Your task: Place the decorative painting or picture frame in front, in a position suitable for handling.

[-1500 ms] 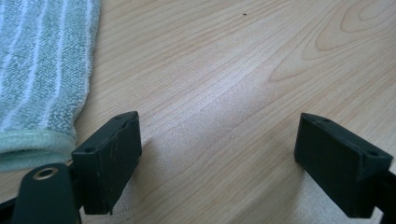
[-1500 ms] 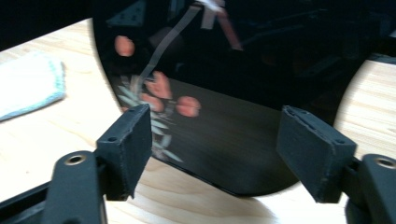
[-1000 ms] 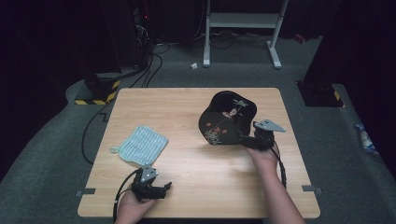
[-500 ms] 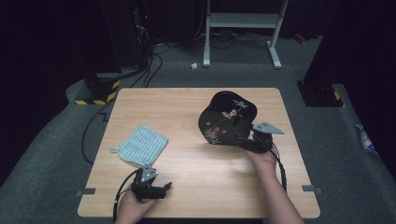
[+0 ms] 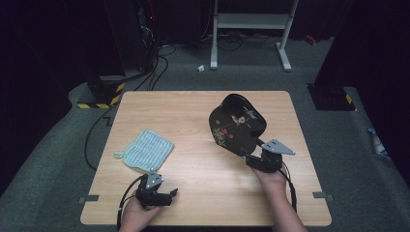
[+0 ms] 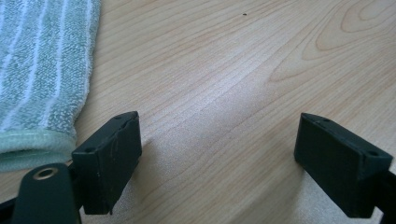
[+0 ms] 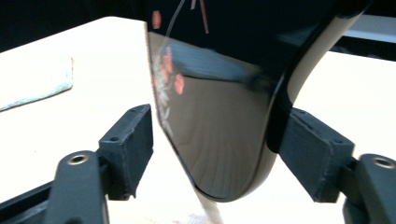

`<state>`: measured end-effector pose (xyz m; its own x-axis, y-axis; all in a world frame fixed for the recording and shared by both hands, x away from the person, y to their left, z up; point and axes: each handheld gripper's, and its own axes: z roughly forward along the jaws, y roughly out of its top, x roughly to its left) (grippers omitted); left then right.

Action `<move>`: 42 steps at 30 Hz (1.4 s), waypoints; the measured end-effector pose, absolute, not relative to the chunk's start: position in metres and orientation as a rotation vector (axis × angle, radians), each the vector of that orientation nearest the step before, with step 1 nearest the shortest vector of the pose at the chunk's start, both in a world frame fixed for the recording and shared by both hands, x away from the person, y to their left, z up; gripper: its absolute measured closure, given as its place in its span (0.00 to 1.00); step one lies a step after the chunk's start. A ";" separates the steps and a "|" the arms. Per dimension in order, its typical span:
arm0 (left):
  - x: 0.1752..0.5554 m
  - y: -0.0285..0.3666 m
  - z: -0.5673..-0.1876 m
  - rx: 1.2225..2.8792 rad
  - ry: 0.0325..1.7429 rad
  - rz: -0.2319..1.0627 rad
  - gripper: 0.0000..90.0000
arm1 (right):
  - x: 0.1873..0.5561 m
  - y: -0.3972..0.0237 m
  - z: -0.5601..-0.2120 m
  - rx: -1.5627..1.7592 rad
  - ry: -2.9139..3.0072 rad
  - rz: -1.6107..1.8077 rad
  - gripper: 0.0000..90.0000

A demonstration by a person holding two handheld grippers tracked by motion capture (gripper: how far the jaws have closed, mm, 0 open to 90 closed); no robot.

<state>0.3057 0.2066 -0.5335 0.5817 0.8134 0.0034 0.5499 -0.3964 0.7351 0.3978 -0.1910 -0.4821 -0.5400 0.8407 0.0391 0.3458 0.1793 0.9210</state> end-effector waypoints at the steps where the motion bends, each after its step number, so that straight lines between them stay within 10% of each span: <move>1: 0.306 0.207 -0.533 2.104 1.080 0.477 0.17 | 0.395 -0.190 -0.483 1.109 1.974 1.338 0.33; 22: 0.306 0.206 -0.533 2.103 1.084 0.479 0.17 | 0.357 -0.171 -0.485 1.124 1.930 1.331 0.49; 42: 0.306 0.207 -0.533 2.097 1.098 0.483 0.17 | 0.348 -0.181 -0.490 1.182 1.911 1.333 0.42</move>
